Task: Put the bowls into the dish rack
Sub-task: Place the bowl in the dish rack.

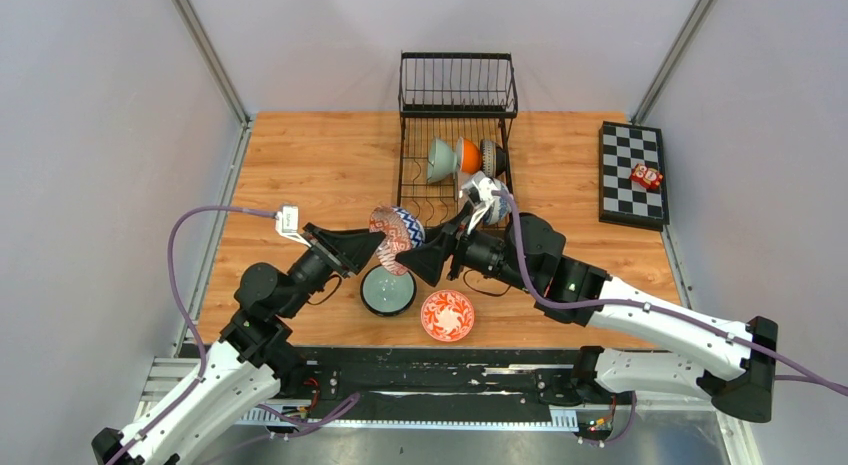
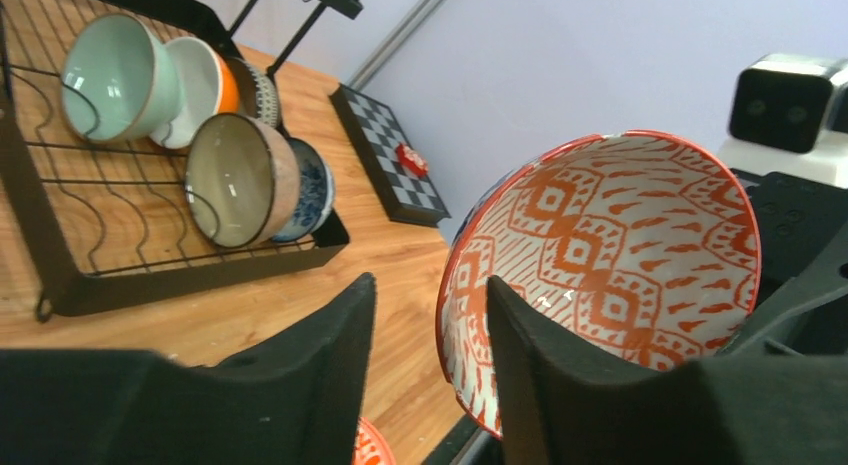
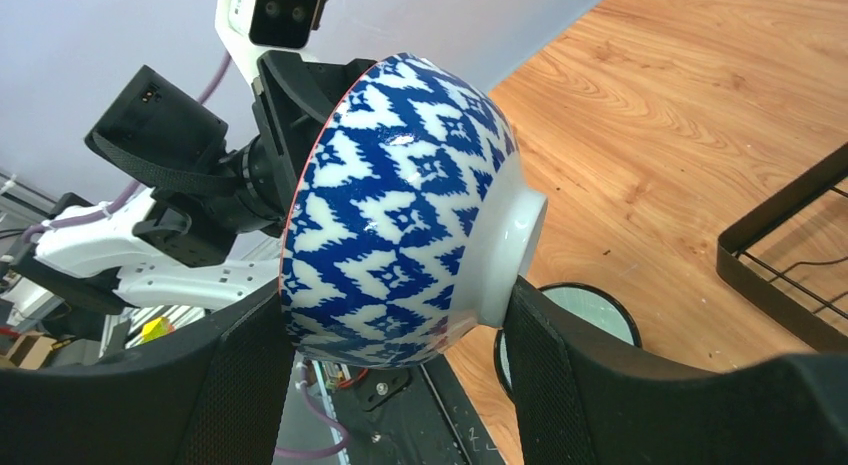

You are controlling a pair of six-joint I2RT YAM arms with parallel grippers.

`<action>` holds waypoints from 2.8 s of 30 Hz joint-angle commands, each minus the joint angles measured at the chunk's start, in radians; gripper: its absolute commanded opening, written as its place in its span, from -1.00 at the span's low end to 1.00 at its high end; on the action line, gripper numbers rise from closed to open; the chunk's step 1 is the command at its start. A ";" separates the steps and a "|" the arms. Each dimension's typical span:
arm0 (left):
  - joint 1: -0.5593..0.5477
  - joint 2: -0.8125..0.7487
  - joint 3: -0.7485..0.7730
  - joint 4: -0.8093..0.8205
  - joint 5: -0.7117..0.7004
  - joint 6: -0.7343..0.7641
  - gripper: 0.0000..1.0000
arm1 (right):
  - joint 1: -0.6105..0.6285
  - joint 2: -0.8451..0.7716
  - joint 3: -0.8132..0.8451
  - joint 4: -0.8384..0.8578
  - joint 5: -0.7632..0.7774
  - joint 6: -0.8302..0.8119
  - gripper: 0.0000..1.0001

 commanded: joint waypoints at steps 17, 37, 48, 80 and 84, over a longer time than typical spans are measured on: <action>0.002 -0.074 0.227 -0.479 -0.172 0.249 0.69 | 0.012 0.064 0.150 -0.168 0.340 -0.243 -0.95; 0.002 -0.094 0.337 -0.828 -0.267 0.408 1.00 | -0.077 0.431 0.373 -0.321 0.529 -0.387 -0.95; 0.002 -0.106 0.247 -0.835 -0.272 0.326 1.00 | -0.184 0.624 0.479 -0.361 0.483 -0.355 -0.95; 0.002 -0.103 0.340 -0.950 -0.378 0.428 1.00 | -0.350 0.940 0.593 -0.413 0.353 -0.198 -0.95; 0.001 -0.102 0.339 -0.949 -0.376 0.429 1.00 | -0.362 0.938 0.565 -0.387 0.305 -0.157 -0.95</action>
